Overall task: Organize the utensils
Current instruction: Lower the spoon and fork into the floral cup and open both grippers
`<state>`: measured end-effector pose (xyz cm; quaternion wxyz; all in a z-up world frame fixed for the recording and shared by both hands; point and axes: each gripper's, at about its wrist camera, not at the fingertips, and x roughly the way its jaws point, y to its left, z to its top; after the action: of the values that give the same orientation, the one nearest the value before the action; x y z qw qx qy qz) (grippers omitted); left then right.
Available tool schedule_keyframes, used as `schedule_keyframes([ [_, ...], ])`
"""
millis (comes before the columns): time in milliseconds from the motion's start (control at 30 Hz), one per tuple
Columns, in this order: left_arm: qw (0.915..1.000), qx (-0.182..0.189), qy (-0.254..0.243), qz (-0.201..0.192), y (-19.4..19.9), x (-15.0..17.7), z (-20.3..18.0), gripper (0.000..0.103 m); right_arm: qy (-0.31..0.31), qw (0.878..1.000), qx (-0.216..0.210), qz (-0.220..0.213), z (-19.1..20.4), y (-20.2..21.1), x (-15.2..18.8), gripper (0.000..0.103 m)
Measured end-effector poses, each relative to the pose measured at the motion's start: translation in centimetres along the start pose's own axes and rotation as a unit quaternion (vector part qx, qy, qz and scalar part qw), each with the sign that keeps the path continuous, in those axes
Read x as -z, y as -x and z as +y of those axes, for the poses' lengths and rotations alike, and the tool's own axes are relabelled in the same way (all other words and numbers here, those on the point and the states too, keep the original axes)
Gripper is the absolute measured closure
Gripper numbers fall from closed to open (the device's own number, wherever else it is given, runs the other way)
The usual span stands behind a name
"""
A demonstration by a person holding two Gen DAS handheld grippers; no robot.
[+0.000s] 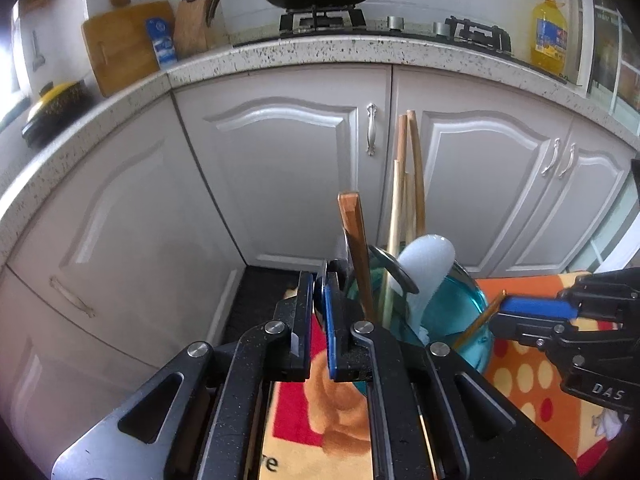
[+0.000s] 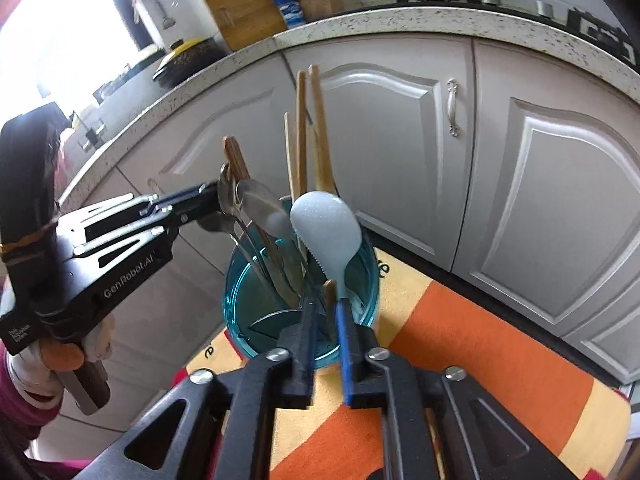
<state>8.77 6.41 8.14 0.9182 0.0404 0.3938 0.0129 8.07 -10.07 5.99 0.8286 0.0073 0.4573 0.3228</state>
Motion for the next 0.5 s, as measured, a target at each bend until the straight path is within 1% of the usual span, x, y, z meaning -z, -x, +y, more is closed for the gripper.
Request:
schedule_keyframes([
  [33, 1.0, 0.005, 0.005, 0.004, 0.0, 0.0, 0.0, 0.096, -0.004, 1.0, 0.0, -0.004, -0.1, 0.4, 0.1, 0.078],
  [67, 0.9999, 0.007, 0.009, 0.008, 0.1, 0.1, 0.0, 0.089, -0.008, 1.0, -0.002, -0.008, -0.3, 0.8, 0.2, 0.072],
  [100, 0.9998, 0.009, 0.012, 0.009, 0.2, 0.1, 0.0, 0.083, -0.009, 1.0, -0.003, -0.01, -0.3, 1.0, 0.3, 0.072],
  [133, 0.9998, 0.013, 0.015, 0.009, 0.4, 0.2, -0.1, 0.073, -0.009, 1.0, -0.003, -0.012, -0.3, 1.3, 0.5, 0.072],
  [167, 0.9996, 0.017, 0.02, 0.009, 0.5, 0.2, -0.1, 0.069, -0.008, 1.0, 0.0, -0.013, -0.3, 1.6, 0.7, 0.072],
  [433, 0.9984, 0.036, 0.042, 0.014, 2.5, 1.5, -0.4, 0.066, -0.015, 1.0, 0.006, -0.026, 0.4, 2.7, 2.2, 0.072],
  [500, 0.9983, 0.036, 0.045, 0.014, 2.9, 1.9, -0.6, 0.066, -0.017, 0.999, 0.009, -0.029, 0.5, 2.8, 2.5, 0.068],
])
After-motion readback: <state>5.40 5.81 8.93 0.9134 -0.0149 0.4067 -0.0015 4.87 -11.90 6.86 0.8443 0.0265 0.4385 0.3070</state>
